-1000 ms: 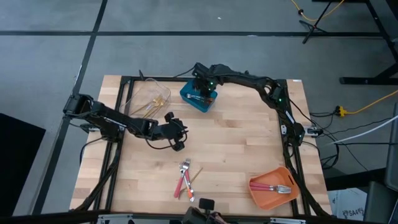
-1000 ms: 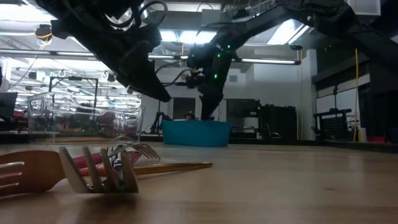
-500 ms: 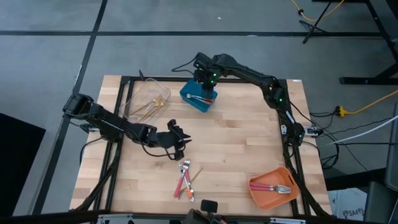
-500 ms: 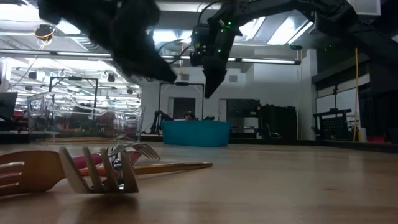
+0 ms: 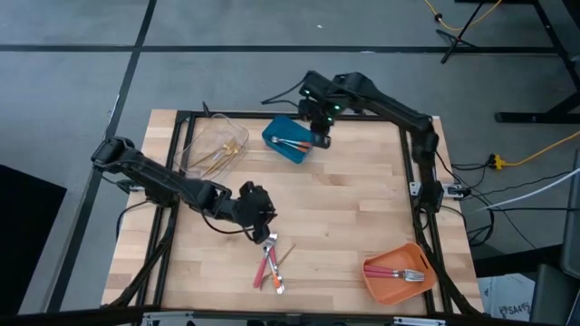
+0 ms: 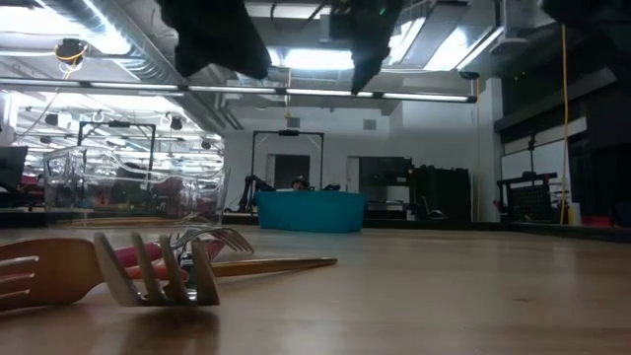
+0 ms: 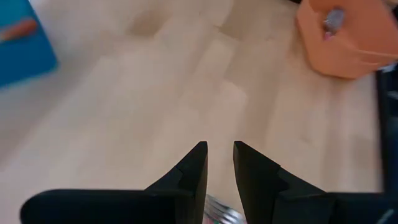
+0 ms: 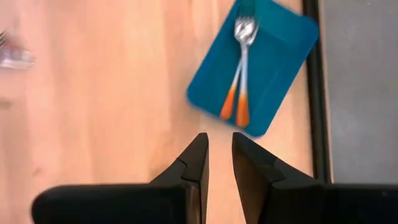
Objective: Sort silverware by color (type)
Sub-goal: Put the pink fork into the orange bin
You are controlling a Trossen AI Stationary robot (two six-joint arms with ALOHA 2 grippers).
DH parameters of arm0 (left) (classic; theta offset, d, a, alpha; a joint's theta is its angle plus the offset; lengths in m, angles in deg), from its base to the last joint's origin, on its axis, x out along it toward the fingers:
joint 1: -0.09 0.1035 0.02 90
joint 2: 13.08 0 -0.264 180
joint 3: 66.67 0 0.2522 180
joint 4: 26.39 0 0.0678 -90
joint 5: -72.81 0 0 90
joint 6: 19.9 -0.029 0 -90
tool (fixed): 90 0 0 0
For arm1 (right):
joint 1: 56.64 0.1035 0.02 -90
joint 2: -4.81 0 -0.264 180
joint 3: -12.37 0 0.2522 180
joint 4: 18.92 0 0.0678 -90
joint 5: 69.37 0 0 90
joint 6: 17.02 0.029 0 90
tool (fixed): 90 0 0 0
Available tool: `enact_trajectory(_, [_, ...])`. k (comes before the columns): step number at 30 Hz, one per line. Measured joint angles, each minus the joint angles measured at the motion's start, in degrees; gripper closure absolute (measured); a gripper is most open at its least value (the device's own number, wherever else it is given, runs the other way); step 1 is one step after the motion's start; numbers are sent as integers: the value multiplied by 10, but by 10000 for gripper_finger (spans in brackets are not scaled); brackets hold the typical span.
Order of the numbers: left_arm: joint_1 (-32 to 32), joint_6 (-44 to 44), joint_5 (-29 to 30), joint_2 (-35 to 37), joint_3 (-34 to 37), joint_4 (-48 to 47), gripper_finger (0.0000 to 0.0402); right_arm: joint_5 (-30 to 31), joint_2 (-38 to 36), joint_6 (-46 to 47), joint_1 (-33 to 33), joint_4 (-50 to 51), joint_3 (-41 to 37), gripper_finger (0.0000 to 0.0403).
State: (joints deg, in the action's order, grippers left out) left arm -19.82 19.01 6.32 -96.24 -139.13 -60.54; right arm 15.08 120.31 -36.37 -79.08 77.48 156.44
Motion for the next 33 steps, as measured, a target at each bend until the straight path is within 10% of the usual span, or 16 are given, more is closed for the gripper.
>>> enact_trajectory(22, [-75,359,-132,-2,-8,-54,331,66,-458,146,110,-206,-509,343])
enact_trajectory(33, [-94,389,-155,-2,-8,-91,331,59,-530,192,110,-288,-682,343])
